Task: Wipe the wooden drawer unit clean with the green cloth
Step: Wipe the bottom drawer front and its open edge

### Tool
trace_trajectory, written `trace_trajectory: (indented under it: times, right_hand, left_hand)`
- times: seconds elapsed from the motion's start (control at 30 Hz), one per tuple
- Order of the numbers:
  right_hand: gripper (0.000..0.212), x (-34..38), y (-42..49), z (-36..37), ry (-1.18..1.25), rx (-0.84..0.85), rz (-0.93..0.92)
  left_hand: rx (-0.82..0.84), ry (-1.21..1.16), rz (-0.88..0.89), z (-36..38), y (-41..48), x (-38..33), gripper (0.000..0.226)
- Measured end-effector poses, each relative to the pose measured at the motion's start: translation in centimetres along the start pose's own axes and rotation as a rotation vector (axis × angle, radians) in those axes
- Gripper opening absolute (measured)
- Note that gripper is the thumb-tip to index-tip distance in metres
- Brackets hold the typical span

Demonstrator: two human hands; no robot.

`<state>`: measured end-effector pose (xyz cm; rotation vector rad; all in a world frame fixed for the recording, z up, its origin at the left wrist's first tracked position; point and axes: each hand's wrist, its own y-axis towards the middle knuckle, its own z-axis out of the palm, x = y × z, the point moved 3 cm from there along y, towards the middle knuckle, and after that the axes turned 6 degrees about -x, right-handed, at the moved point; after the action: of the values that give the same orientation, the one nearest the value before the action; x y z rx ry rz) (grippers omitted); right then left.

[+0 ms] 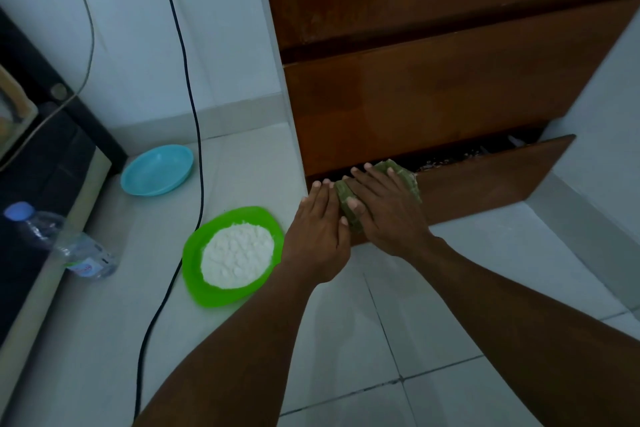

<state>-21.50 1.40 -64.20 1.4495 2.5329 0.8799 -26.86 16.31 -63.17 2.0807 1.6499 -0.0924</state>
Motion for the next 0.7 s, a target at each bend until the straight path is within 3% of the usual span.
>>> trace_trajectory:
  times: [0.33,0.7]
  right_hand:
    - [0.048,-1.8,-0.3,0.0,-0.012,-0.036,0.019]
    - [0.042,-11.6,-1.5,-2.8,-0.079,-0.165,0.153]
  left_hand:
    - [-0.013,0.065,0.041,0.9,1.2,-0.8,0.069]
    - [0.108,0.077,0.145,4.5,6.3,-7.2,0.071]
